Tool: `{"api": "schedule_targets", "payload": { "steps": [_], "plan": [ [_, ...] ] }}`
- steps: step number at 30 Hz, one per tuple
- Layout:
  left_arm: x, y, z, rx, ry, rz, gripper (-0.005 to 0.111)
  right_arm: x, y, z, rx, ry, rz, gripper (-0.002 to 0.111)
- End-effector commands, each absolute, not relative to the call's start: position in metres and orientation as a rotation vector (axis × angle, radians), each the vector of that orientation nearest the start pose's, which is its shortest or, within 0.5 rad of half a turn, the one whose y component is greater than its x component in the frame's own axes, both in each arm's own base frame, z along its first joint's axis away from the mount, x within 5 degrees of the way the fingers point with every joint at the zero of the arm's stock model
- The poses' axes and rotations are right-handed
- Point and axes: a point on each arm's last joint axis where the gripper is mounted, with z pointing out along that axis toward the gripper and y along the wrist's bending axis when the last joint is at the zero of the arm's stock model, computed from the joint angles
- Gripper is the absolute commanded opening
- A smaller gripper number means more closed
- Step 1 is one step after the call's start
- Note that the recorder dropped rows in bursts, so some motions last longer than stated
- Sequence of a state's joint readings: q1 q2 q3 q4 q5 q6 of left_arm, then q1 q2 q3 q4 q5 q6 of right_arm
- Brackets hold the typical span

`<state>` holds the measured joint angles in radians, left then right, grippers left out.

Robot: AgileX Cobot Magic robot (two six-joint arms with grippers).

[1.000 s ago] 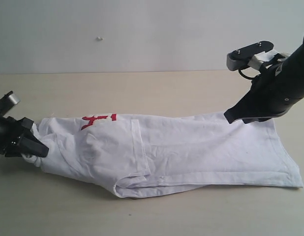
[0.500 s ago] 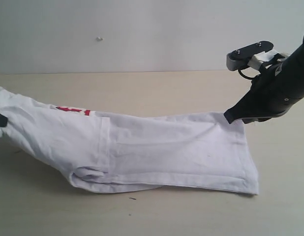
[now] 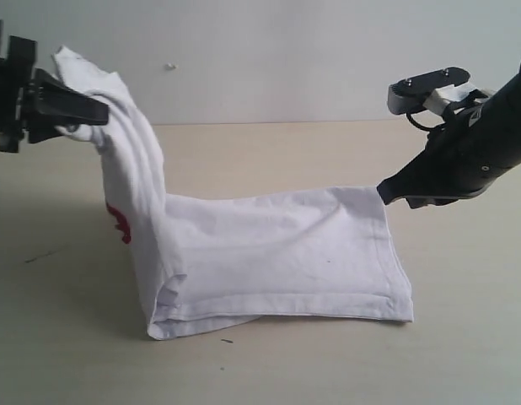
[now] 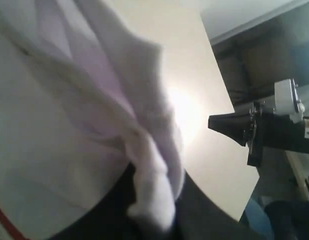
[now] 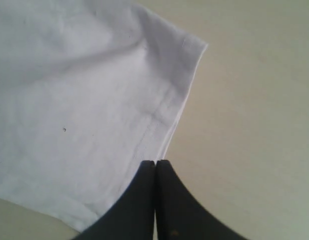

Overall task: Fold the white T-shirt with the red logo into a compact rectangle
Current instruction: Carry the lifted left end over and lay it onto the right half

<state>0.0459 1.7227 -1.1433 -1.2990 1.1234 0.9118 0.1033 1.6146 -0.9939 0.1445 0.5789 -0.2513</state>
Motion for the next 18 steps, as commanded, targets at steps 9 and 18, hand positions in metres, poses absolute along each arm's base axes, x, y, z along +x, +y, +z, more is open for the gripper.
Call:
{"api": "schedule_targets", "payload": {
  "steps": [9, 18],
  "plan": [
    [0.341, -0.205, 0.236, 0.535, 2.34, -1.351, 0.001, 0.316, 0.041, 0.218, -0.335, 2.629, 0.103, 0.0],
    [0.334, -0.263, 0.192, 0.639, 2.423, -1.424, 0.065, 0.317, 0.041, 0.218, -0.332, 2.619, 0.101, 0.0]
  ]
}}
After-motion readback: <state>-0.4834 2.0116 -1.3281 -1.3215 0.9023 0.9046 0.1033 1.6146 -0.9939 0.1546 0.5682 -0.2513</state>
